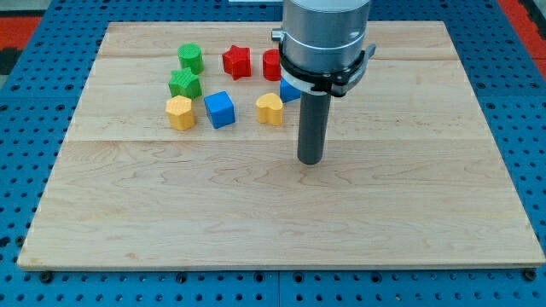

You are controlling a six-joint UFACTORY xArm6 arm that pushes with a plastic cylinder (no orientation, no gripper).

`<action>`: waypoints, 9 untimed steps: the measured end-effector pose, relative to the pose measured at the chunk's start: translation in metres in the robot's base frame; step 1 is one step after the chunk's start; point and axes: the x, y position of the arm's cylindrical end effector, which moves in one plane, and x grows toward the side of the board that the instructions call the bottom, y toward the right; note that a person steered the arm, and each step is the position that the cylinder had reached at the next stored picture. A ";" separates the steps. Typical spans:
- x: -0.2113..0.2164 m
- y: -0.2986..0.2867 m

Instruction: Nudge blue triangle a bit down

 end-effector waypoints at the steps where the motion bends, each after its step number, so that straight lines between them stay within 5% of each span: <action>1: 0.000 0.027; 3: -0.002 0.093; 5: -0.057 0.117; 7: -0.132 0.075; 9: -0.143 0.005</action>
